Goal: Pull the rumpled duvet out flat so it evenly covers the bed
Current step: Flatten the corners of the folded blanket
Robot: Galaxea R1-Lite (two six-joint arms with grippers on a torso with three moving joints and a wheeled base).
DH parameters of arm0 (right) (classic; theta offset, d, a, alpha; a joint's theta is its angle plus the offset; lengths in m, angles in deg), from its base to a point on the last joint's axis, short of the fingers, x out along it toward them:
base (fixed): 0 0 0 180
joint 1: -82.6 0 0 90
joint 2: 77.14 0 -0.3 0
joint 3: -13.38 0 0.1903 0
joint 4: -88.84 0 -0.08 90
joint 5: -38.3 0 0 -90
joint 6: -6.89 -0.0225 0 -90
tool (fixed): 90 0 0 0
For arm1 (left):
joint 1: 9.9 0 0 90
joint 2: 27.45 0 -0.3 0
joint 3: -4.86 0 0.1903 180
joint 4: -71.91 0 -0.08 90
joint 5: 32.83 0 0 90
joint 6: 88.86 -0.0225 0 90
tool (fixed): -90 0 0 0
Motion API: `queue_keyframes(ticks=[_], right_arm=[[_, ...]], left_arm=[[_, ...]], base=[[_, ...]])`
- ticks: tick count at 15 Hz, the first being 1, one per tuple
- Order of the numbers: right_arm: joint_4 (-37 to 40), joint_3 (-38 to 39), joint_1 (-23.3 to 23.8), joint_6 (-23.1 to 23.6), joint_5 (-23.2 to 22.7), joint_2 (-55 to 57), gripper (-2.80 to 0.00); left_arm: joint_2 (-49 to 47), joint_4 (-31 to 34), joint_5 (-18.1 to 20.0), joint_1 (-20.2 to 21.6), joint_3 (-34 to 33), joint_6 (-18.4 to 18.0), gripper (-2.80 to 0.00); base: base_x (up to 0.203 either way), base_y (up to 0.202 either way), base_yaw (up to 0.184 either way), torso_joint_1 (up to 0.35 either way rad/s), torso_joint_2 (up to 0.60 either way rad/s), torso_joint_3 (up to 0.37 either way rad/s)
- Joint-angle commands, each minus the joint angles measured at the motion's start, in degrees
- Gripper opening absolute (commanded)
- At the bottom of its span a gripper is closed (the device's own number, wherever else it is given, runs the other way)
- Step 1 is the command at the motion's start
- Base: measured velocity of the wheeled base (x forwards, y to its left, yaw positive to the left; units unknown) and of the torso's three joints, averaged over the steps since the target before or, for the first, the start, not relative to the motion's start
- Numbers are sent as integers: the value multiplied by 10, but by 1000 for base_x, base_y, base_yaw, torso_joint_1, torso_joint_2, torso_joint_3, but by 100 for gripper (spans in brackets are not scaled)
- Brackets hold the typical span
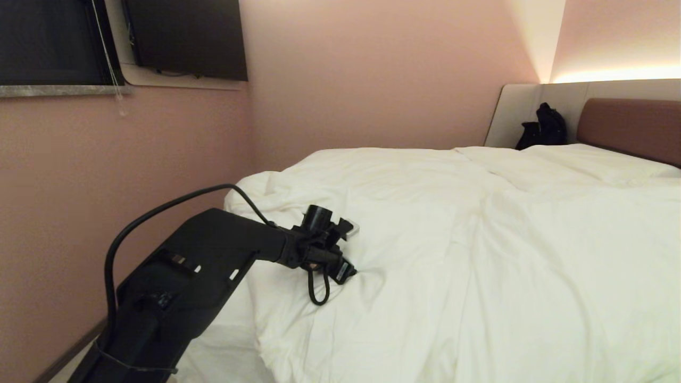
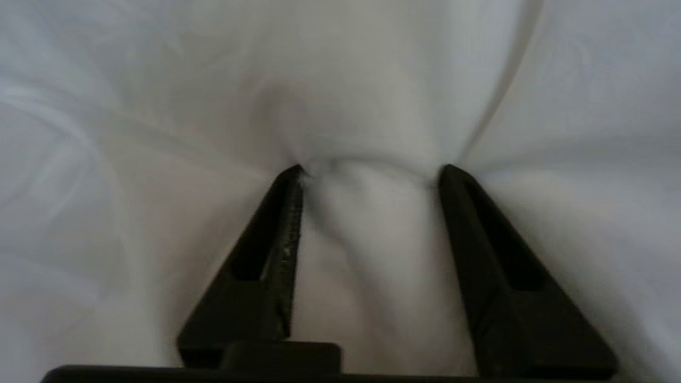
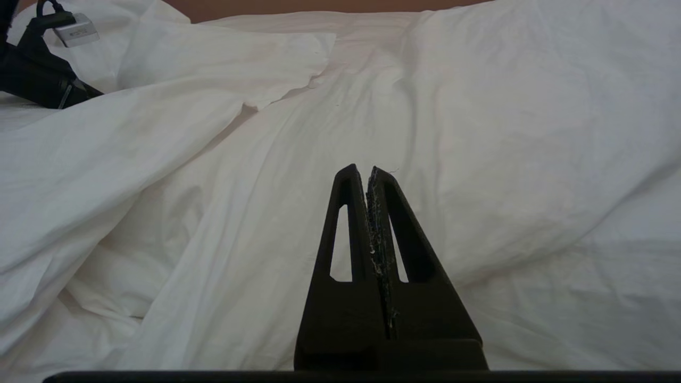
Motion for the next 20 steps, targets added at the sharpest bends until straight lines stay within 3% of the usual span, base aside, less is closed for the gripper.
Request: queue_keyframes(ticks=[1,8,18,20], right_arm=[[0,0,-1,0,0,0,-280],[0,0,-1,0,0,0,-280],[0,0,0,0,0,0,-280],[0,0,0,0,0,0,-280]], left_arm=[[1,-1,1,-1,-1,-1,-280],[20,-3,3,-4,-17,3,-280],[263,-2,17,1,-250,17,-280],[273,-3,17,2,-263,17,-280]], base=[[0,0,0,0,0,0],[0,0,0,0,0,0],[0,0,0,0,0,0],[0,0,0,0,0,0]])
